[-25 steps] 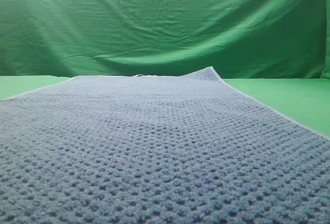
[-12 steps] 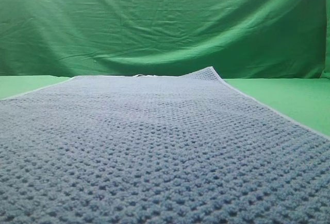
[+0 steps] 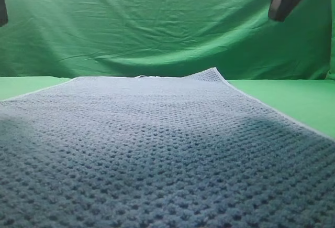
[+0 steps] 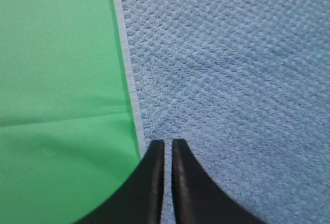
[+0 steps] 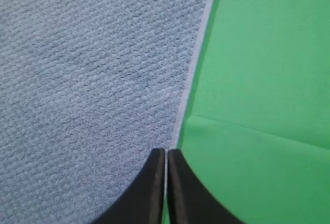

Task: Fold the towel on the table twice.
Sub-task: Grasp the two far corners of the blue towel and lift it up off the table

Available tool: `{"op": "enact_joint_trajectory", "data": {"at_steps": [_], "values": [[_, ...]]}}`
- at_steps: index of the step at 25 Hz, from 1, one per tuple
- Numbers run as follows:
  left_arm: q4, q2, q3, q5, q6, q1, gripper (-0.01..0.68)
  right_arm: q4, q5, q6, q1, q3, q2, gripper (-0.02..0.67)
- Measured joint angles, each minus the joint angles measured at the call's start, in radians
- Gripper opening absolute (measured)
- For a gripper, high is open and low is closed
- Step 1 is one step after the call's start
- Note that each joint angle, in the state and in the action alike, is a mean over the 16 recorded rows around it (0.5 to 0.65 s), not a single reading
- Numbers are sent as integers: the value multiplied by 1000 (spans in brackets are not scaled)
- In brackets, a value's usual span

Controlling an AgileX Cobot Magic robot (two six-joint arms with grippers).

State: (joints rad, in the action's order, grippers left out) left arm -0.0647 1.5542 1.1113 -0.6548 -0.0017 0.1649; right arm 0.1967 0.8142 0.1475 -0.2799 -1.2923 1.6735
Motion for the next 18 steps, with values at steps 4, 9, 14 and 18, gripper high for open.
{"op": "enact_joint_trajectory", "data": {"at_steps": [4, 9, 14, 18], "values": [[28, 99, 51, 0, 3, -1, 48, -17, 50, -24, -13, -110, 146, 0], [46, 198, 108, 2, 5, -1, 48, -63, 89, -64, -31, -209, 278, 0], [51, 266, 150, 9, 7, -3, 81, -111, 95, -103, -50, -260, 350, 48], [53, 296, 167, 19, 6, -6, 196, -145, 82, -129, -68, -274, 373, 179]]}}
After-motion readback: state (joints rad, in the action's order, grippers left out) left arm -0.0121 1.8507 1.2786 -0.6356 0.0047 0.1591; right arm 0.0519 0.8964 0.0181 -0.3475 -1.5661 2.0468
